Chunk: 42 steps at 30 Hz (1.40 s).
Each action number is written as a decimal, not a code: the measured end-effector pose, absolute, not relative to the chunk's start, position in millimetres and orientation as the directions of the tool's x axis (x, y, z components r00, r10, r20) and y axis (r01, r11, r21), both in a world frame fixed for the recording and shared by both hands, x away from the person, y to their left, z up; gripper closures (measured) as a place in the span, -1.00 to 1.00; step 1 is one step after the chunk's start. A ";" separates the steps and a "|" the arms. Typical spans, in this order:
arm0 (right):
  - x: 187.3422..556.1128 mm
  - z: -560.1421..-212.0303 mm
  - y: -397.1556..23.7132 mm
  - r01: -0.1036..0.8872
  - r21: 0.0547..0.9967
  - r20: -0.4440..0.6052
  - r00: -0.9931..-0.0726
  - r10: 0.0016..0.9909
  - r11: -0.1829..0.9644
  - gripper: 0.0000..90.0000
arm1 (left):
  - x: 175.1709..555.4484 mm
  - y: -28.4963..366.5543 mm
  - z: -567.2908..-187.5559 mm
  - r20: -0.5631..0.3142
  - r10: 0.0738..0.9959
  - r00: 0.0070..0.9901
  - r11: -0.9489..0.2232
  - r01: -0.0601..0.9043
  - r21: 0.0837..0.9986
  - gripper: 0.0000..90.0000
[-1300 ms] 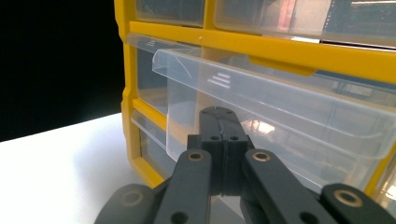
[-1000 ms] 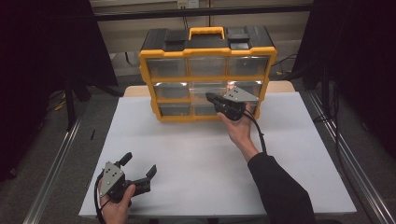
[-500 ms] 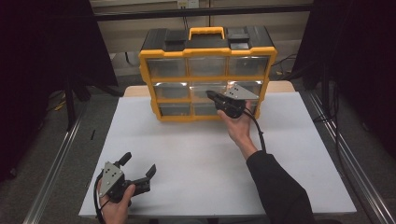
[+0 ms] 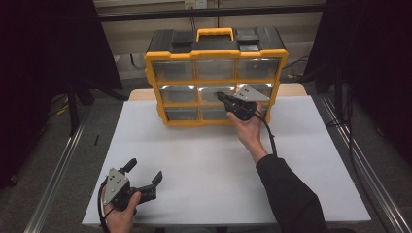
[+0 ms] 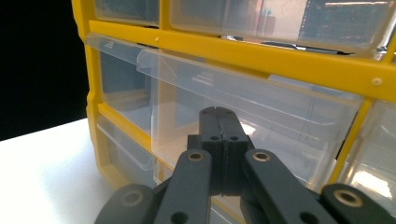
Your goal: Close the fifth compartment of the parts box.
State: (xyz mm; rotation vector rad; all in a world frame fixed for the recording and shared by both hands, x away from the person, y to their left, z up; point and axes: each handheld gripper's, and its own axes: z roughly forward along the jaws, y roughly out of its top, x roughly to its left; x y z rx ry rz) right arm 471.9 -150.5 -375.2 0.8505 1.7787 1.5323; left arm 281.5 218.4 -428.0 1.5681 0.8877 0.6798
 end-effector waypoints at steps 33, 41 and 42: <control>481.9 -373.9 -150.2 0.096 0.985 -0.067 -0.556 0.829 0.144 0.94 | 282.9 219.3 -429.4 -0.046 0.839 0.542 -0.062 0.180 0.982 -0.93; 473.9 -372.7 -148.9 0.105 0.986 -0.045 -0.578 0.815 0.129 0.69 | 281.0 220.0 -428.9 -0.047 0.841 0.539 -0.060 0.178 0.982 -0.93; 472.2 -372.9 -149.3 0.109 0.986 -0.039 -0.580 0.814 0.125 0.64 | 281.1 220.6 -428.7 -0.042 0.841 0.540 -0.065 0.177 0.982 -0.93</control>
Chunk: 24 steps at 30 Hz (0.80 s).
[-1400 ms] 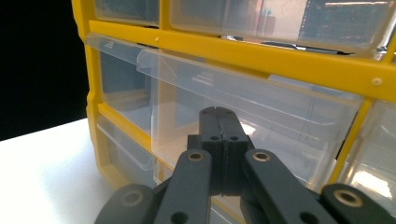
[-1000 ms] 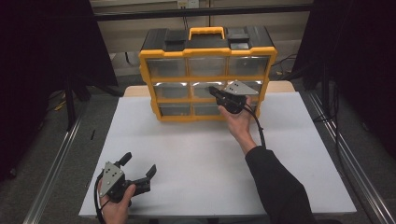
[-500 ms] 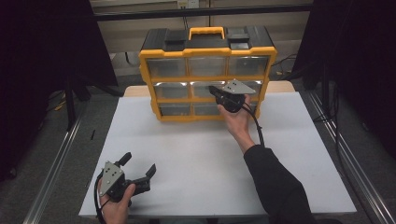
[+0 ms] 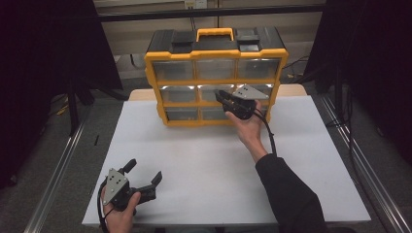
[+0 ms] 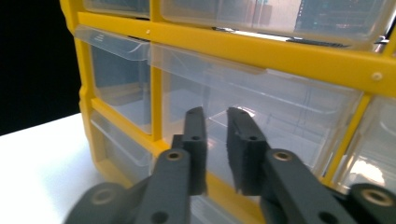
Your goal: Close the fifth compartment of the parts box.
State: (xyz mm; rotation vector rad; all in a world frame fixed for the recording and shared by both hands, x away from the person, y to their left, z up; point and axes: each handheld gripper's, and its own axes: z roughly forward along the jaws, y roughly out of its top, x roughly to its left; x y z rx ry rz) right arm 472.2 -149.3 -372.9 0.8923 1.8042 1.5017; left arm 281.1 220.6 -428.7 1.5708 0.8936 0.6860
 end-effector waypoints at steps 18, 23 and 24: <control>448.6 -373.6 -162.5 0.148 0.986 0.014 -0.554 0.832 0.082 -0.70 | 282.7 221.7 -429.3 -0.038 0.847 0.531 -0.068 0.178 0.982 -0.93; 442.1 -375.5 -167.8 0.148 0.986 0.017 -0.547 0.837 0.077 -0.83 | 283.1 221.4 -429.7 -0.043 0.847 0.530 -0.064 0.180 0.982 -0.93; 440.6 -375.9 -168.7 0.153 0.986 0.024 -0.548 0.836 0.072 -0.83 | 283.0 221.4 -429.7 -0.042 0.847 0.530 -0.064 0.180 0.982 -0.93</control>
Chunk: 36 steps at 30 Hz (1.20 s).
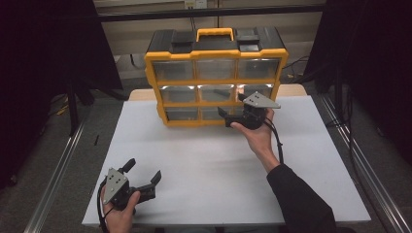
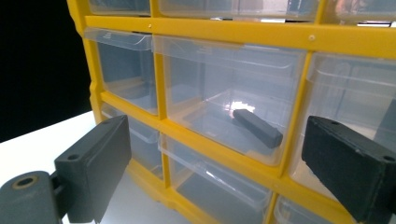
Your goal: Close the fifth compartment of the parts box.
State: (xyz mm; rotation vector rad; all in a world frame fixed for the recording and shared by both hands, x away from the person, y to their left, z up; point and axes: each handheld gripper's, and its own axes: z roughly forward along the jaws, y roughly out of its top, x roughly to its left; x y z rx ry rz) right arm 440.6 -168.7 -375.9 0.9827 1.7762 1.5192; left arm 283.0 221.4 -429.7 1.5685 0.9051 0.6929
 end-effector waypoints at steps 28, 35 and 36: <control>395.6 -385.4 -198.2 0.156 0.987 0.032 -0.471 0.882 0.047 -1.00 | 282.9 220.9 -429.7 -0.035 0.851 0.523 -0.071 0.181 0.981 -0.93; 382.3 -388.8 -206.9 0.154 0.988 0.043 -0.453 0.890 0.030 -1.00 | 283.0 220.6 -429.9 -0.041 0.852 0.522 -0.064 0.182 0.981 -0.93; 379.7 -389.2 -208.3 0.152 0.988 0.039 -0.445 0.894 0.033 -1.00 | 283.0 220.7 -429.9 -0.041 0.853 0.521 -0.065 0.182 0.981 -0.93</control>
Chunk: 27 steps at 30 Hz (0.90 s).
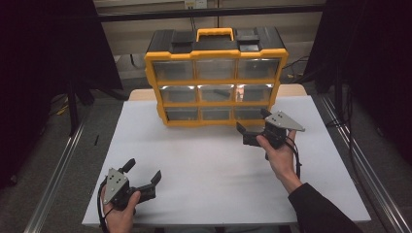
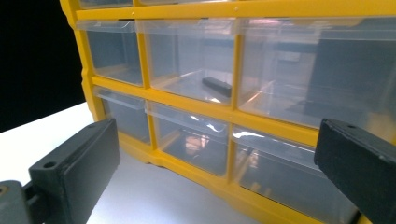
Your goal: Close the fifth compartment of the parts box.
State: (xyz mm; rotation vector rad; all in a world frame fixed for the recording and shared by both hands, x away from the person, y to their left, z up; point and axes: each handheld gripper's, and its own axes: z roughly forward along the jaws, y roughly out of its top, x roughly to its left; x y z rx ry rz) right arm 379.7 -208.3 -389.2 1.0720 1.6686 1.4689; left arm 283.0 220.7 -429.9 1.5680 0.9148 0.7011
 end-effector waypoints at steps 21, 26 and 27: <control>346.2 -396.2 -228.5 0.129 0.991 0.014 -0.409 0.913 0.043 -1.00 | 282.1 221.8 -428.8 -0.044 0.856 0.514 -0.060 0.184 0.981 -0.93; 339.0 -400.4 -231.4 0.135 0.990 0.017 -0.404 0.915 0.041 -1.00 | 282.1 222.1 -428.8 -0.047 0.857 0.513 -0.057 0.186 0.981 -0.93; 337.8 -400.6 -232.2 0.135 0.990 0.014 -0.404 0.915 0.045 -1.00 | 282.1 222.1 -428.7 -0.048 0.857 0.513 -0.056 0.185 0.981 -0.93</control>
